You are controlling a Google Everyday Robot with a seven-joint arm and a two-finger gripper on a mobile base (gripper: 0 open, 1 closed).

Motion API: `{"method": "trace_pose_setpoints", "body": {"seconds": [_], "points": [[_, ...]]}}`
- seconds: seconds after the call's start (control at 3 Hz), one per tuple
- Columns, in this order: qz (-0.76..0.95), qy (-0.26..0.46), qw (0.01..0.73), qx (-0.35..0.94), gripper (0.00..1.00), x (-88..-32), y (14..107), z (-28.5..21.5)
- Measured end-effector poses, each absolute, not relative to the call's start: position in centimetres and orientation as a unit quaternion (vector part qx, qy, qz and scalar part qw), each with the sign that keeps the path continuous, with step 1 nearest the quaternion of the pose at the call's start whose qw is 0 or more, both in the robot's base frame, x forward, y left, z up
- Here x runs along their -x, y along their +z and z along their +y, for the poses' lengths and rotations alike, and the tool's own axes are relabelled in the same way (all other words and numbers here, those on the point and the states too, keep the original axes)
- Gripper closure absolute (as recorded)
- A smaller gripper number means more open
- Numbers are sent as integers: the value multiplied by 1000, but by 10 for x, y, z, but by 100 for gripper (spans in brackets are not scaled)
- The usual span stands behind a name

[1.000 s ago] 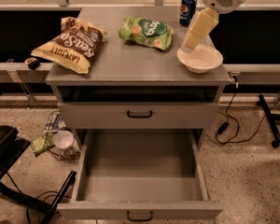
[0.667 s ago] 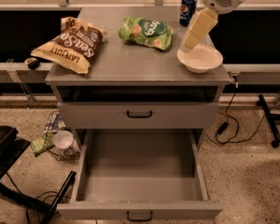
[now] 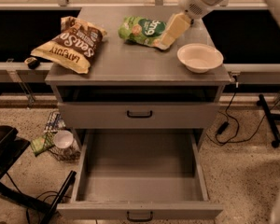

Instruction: Place green rice chip bag into middle drawer

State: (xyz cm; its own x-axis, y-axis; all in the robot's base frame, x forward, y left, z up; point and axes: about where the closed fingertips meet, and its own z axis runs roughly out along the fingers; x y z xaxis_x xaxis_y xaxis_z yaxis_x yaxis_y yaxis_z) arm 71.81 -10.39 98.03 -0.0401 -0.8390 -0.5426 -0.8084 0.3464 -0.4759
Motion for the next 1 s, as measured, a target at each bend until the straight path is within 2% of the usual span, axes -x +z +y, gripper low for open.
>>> {"method": "trace_pose_setpoints", "body": {"seconds": [0.67,1.0], "points": [[683,21,485,545,0,-838,949,-49],[679,43,502,534,0,-874,931,-26]]}}
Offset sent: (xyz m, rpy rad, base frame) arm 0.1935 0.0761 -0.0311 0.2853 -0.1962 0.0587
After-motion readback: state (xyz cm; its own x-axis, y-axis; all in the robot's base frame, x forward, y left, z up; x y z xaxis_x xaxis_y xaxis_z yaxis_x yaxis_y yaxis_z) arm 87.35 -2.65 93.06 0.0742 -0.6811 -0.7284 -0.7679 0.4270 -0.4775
